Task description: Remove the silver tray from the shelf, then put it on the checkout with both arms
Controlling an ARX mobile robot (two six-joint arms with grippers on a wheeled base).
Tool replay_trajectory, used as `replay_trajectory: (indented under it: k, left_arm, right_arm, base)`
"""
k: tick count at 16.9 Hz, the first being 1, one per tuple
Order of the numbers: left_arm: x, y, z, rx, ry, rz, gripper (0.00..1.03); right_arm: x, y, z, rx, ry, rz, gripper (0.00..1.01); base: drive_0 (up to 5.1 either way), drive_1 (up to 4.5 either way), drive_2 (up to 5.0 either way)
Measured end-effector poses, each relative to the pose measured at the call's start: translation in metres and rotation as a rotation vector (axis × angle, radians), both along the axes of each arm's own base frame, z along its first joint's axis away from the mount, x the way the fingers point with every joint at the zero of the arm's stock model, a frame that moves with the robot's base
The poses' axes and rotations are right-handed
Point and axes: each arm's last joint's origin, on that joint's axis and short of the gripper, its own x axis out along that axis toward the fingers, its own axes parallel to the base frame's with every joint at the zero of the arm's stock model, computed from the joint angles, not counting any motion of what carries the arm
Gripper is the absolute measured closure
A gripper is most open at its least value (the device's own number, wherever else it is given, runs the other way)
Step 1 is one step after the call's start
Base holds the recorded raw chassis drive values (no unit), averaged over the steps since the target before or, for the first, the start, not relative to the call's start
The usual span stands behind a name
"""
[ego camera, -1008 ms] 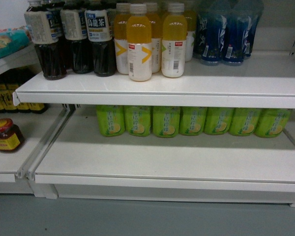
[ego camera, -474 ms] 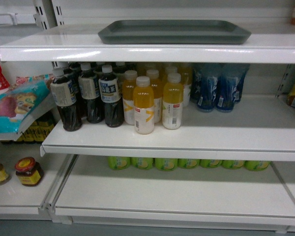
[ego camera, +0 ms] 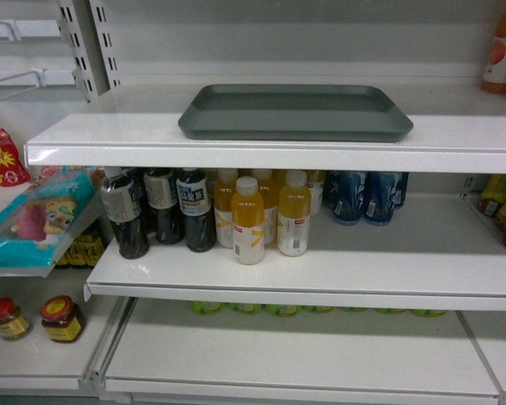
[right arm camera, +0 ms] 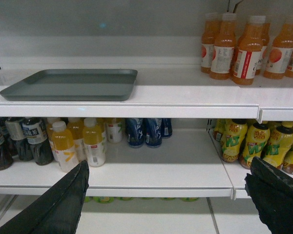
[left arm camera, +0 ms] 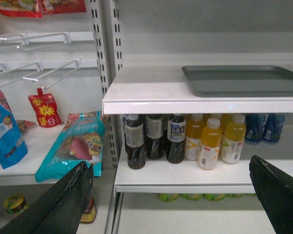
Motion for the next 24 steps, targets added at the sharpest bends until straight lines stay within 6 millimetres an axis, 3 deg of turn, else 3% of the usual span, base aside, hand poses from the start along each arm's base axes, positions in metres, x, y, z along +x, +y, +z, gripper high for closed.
replay_trajectory:
  k: [16,24]
  left_arm:
    - [0.0,0.0,-0.0001,0.0,0.001,0.0,0.05]
    - [0.0,0.0,-0.0002,0.0,0.002,0.0,0.05]
  right_arm:
    - [0.0,0.0,0.0,0.0,0.0,0.0,0.03]
    - [0.0,0.0,-0.0001,0.0,0.002,0.0,0.03]
  base:
    - [0.0,0.0,0.0]
    - [0.0,4.18,-4.2]
